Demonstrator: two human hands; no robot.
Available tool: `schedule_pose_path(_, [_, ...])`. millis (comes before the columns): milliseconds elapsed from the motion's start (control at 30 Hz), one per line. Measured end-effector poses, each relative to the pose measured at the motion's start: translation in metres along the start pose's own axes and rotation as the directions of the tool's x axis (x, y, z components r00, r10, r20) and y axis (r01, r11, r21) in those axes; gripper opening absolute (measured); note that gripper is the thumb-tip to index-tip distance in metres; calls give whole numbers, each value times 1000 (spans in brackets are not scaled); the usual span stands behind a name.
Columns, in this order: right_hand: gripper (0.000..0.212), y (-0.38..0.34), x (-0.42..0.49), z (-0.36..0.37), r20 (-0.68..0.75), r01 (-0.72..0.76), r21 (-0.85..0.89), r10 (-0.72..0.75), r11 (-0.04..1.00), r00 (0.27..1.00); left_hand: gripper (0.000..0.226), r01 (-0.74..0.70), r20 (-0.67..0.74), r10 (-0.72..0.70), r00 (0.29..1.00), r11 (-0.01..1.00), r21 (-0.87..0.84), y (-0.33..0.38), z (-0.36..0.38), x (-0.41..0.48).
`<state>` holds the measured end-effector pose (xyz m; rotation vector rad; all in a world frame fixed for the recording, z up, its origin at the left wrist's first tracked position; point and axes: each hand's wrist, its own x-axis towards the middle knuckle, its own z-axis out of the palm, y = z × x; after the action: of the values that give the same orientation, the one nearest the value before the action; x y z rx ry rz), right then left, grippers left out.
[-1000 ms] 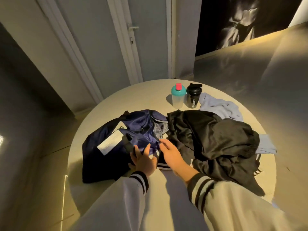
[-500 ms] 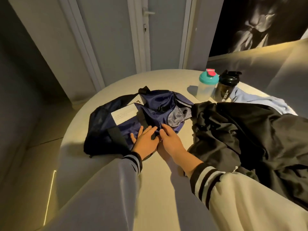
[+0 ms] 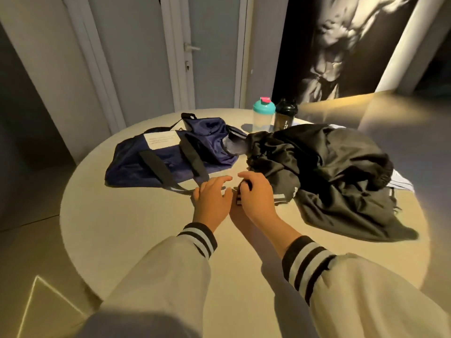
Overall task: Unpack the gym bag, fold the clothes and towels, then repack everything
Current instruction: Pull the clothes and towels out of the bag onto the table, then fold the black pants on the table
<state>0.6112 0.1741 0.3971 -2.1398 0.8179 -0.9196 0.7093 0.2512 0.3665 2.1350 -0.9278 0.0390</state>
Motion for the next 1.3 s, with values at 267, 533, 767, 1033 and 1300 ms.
schedule_pose_path(267, [44, 43, -50, -75, -127, -110, -168, 89, 980, 988, 31, 21, 135, 0, 991, 988, -156, 25, 9, -62])
schedule_pose_path(533, [59, 50, 2, -132, -98, -273, -387, 255, 881, 962, 40, 24, 232, 66, 970, 931, -364, 69, 45, -54])
schedule_pose_path(767, [47, 49, -2, -109, 9, -224, -94, 226, 970, 974, 35, 48, 188, 48, 981, 877, -479, 66, 41, -56])
schedule_pose_path(1033, [26, 25, -59, -104, 264, -386, 492, 289, 780, 920, 38, -8, 195, 128, 972, 854, -520, 79, 25, -72])
schedule_pose_path(1300, [52, 63, -70, -126, -256, -286, 155, 318, 946, 913, 28, -102, 203, 189, 961, 922, -373, 92, 39, -96])
